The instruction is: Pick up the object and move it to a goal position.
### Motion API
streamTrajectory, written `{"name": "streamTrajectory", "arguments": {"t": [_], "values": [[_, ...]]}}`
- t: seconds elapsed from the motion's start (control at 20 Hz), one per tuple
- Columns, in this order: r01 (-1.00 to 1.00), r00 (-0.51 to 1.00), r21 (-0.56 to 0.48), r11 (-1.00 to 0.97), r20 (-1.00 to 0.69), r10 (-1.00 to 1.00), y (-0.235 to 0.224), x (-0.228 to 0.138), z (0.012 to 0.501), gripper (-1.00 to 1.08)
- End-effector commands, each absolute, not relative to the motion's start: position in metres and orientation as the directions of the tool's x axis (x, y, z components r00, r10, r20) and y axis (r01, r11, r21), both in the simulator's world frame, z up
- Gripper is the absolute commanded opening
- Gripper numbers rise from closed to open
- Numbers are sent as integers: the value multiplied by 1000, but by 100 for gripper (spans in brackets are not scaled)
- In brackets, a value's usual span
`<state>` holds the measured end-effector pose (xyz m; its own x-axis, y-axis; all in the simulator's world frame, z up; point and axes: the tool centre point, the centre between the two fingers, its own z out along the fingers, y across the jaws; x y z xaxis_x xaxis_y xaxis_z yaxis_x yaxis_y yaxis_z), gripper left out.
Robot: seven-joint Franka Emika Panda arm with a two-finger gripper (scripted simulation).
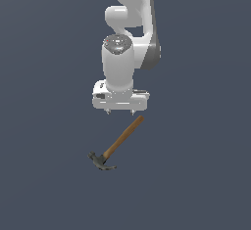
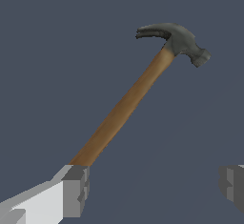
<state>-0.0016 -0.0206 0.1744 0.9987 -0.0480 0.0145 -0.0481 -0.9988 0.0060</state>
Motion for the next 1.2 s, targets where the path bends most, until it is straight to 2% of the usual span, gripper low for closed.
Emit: {"name": "streamTrajectory", "arguments": {"t": [0.0,0.5,1.15], "values": [[-48,999,6,-999,14,-48,-21,-2,174,100],[32,999,7,-999,-7,32,5,-9,172,100],[-58,998,3,-998,-6,-58,3,-1,163,100]]}}
